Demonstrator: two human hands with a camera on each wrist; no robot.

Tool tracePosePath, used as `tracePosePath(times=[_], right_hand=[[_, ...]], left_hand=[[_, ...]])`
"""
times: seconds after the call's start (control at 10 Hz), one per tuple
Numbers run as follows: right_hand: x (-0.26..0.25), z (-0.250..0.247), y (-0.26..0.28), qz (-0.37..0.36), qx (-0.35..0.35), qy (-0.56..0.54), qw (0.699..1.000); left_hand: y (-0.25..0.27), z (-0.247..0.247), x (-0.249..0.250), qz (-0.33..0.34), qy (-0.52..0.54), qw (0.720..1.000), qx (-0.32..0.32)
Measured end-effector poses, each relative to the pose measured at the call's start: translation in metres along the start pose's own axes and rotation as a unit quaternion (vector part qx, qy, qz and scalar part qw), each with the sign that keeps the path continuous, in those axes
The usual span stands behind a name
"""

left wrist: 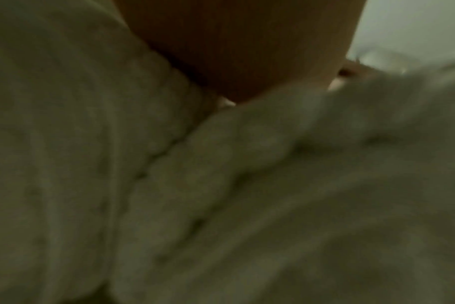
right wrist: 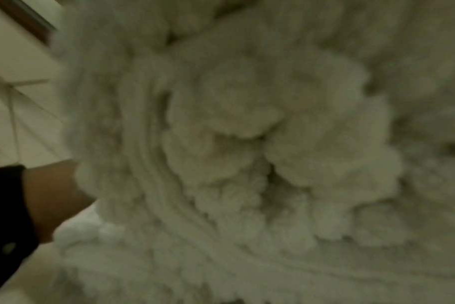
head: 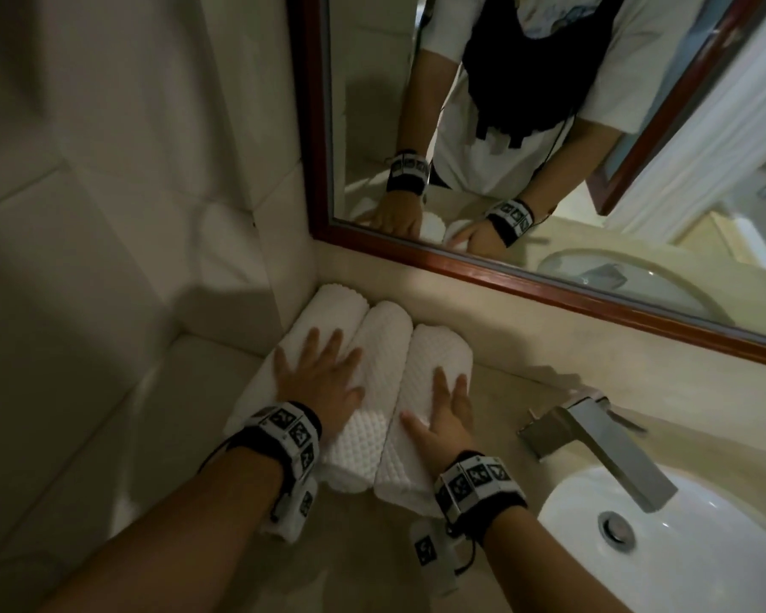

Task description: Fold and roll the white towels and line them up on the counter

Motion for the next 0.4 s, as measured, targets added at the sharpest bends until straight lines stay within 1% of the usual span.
tracePosePath(times=[0.1, 0.2, 0.3, 0.4], right_hand=[[-0.007, -0.01, 0.002, 0.02, -0.038, -0.001, 0.999], [-0.011, -0.024, -0.001, 0.038, -0.069, 0.015, 0.997], [-0.023, -0.047, -0.001, 0.024, -0.063, 0.092, 0.993], [-0.037, -0.07, 0.01, -0.016, -0.008, 0.13, 0.991]], left_hand=[[0.003, -0.003, 0.006, 0.0, 0.011, 1.0, -0.017], [0.005, -0.015, 0.017, -0.013, 0.023, 0.998, -0.048], [0.012, -0.027, 0.043, 0.018, 0.062, 0.995, -0.07], [0.017, -0.039, 0.063, 0.044, 0.082, 0.993, -0.07]])
Point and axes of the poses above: each hand's wrist, its own y-axis away from the middle knuckle, its own z-axis out of the palm, x = y × z, the point moved 2 cm from there along -y, towards the middle knuckle, and after that the axes turned 2 degrees about -z, right-handed, at the moved point
